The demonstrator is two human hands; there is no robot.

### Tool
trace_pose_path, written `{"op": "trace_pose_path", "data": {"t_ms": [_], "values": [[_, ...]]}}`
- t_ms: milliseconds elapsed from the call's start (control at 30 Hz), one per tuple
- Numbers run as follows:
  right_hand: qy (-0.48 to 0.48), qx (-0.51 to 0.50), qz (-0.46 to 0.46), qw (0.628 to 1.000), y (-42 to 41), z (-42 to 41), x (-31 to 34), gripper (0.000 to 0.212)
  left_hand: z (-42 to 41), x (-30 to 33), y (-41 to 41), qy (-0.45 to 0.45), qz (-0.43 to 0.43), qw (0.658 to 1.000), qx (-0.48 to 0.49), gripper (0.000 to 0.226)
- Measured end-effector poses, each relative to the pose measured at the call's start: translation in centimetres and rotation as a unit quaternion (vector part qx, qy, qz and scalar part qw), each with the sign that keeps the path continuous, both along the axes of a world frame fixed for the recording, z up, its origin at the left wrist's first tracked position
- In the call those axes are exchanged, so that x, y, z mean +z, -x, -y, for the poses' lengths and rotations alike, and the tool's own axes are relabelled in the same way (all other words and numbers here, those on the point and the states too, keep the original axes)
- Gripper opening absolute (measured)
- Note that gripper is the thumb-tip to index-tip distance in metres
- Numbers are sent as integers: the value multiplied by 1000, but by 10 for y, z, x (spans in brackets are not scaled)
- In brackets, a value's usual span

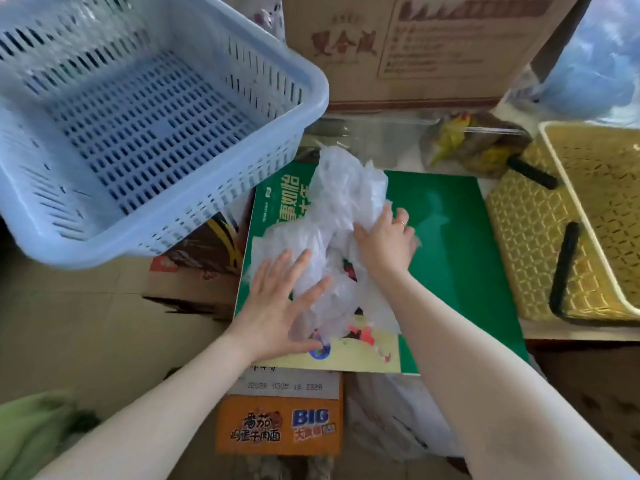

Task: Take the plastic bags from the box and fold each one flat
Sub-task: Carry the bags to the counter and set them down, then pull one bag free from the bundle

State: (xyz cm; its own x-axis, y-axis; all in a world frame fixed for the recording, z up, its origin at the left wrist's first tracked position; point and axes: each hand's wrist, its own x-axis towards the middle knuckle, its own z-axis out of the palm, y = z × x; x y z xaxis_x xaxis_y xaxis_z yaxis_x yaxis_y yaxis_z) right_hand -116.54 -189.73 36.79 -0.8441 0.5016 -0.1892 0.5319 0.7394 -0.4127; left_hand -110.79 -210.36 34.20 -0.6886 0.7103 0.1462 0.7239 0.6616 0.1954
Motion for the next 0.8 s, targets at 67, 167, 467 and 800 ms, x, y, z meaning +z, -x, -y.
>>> {"op": "trace_pose_path", "data": {"t_ms": [67, 167, 467, 800], "values": [[38, 6, -19, 999, 8, -12, 6, 71, -14, -8, 13, 11, -15, 1000, 4, 88], [202, -8, -89, 975, 8, -36, 18, 64, -50, -2, 41, 35, -27, 999, 16, 86], [130, 83, -81, 985, -33, -82, 33, 89, -141, 13, 127, 156, 25, 985, 66, 70], [22, -33, -193, 980, -12, -80, 21, 25, -107, 26, 154, 156, 59, 985, 45, 75]]}}
